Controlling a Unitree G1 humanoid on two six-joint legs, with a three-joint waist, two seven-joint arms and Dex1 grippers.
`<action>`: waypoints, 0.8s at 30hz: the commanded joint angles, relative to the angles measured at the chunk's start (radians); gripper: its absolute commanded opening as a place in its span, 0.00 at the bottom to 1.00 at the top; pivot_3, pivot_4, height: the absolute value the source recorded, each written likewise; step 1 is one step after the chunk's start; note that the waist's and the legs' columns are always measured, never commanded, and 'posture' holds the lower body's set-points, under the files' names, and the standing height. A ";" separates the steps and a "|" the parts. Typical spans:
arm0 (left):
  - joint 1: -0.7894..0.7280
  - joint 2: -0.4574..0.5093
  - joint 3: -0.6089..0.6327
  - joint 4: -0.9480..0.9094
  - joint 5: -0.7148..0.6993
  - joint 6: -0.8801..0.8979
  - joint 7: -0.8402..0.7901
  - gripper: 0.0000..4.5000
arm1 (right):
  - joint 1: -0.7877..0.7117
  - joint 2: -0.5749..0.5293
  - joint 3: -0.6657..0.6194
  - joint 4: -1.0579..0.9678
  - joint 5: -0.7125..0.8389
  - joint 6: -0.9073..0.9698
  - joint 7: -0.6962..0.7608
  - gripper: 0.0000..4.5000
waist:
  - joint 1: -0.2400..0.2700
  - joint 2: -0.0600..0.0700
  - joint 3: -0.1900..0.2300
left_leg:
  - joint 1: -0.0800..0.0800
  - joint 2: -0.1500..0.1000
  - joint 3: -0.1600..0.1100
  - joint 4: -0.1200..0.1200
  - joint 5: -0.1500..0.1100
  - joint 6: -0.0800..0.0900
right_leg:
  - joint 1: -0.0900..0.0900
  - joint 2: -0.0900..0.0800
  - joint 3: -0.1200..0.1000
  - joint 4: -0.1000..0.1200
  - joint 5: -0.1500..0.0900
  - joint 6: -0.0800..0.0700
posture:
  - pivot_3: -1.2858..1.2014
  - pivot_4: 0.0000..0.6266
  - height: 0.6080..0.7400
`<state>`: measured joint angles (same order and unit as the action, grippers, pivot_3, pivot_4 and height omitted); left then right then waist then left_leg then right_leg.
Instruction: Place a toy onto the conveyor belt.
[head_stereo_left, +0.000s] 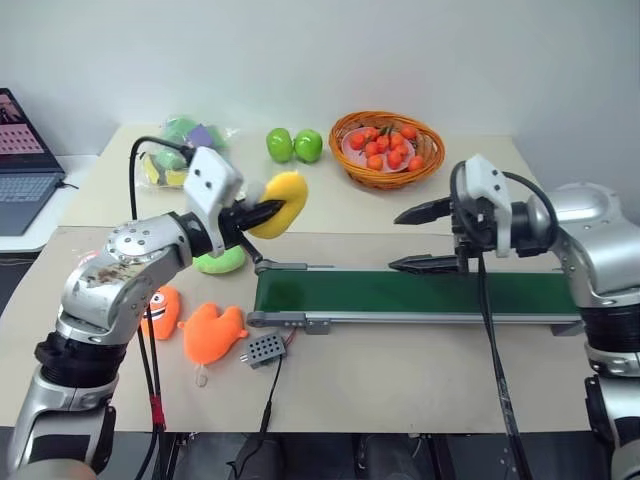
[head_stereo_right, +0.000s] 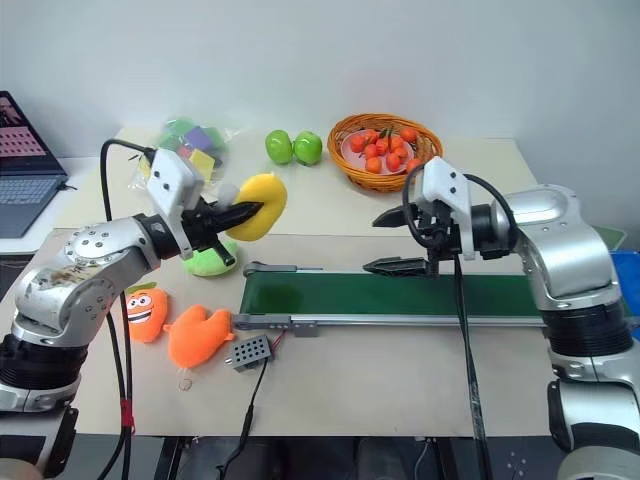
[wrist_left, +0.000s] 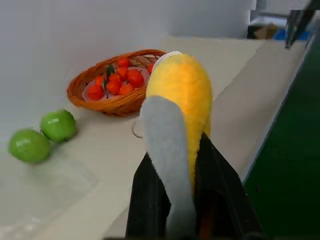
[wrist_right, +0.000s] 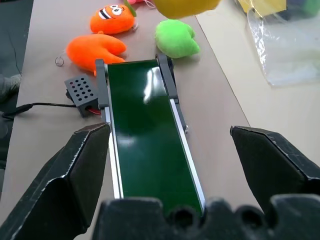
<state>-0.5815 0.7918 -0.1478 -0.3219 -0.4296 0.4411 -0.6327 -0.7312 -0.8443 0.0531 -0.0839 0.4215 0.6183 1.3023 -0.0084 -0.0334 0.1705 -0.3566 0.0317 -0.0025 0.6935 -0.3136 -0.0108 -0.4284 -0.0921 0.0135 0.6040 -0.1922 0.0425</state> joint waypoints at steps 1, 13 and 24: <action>0.000 0.044 -0.075 -0.034 0.206 -0.211 -0.089 0.00 | -0.016 -0.025 -0.069 -0.017 0.067 0.033 0.009 1.00 | 0.001 0.000 0.000 | 0.000 0.000 0.000 0.000 0.000 0.000 | 0.000 0.000 0.000 0.000 0.000 0.000 | 0.52 0.24 0.99; 0.044 0.045 -0.245 0.249 0.840 -0.837 0.010 0.00 | -0.022 -0.024 -0.113 -0.016 0.167 0.070 0.006 1.00 | 0.009 0.002 0.001 | 0.000 0.000 0.001 0.001 -0.001 0.003 | 0.000 0.000 0.000 0.000 0.000 0.000 | 0.52 0.24 0.99; 0.053 -0.008 -0.254 0.367 0.915 -1.000 0.018 0.00 | -0.018 -0.043 -0.116 -0.020 0.167 0.057 -0.006 1.00 | 0.019 0.002 0.001 | -0.001 0.001 0.001 0.002 -0.002 0.004 | 0.000 0.000 0.000 0.001 0.000 0.001 | 0.52 0.24 0.99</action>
<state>-0.5326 0.7799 -0.3961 0.0540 0.5096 -0.5374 -0.5775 -0.7349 -0.8696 -0.0209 -0.0767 0.5722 0.6857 1.3006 0.0110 -0.0310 0.1715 -0.3568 0.0322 -0.0010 0.6953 -0.3157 -0.0067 -0.4284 -0.0922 0.0132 0.6051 -0.1919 0.0430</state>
